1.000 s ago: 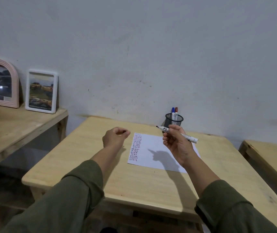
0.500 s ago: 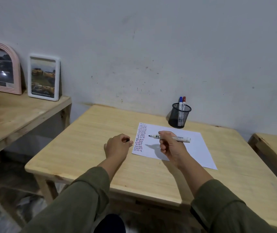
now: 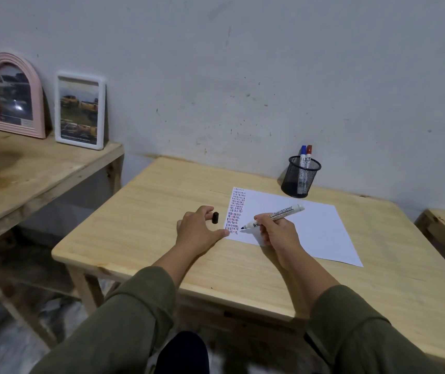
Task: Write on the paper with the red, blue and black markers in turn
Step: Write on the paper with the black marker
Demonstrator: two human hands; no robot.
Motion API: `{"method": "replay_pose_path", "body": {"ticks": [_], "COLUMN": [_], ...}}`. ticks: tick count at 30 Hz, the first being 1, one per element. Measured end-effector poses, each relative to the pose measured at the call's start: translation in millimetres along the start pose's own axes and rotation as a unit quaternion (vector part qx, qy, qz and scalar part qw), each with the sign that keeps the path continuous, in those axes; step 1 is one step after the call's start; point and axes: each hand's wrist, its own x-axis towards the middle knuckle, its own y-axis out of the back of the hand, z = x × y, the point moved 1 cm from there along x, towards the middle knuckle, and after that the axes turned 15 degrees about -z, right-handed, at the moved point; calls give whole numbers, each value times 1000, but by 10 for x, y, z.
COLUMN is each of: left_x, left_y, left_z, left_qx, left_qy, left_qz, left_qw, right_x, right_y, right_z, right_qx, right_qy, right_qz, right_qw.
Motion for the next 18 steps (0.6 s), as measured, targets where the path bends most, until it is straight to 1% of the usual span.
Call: {"method": "replay_pose_path", "body": {"ticks": [6, 18], "left_x": [-2, 19], "left_y": [0, -2], "left_z": [-18, -16], "left_qx": [-1, -4], "left_qy": [-7, -11], "left_qz": [3, 8], "left_qw": [1000, 1000], "right_x": [16, 46], "right_y": [10, 5], "right_z": [-3, -7], "right_qx": [-14, -54], "right_qy": [1, -9], "right_qz": [-27, -37], "right_qw": [1000, 998]}}
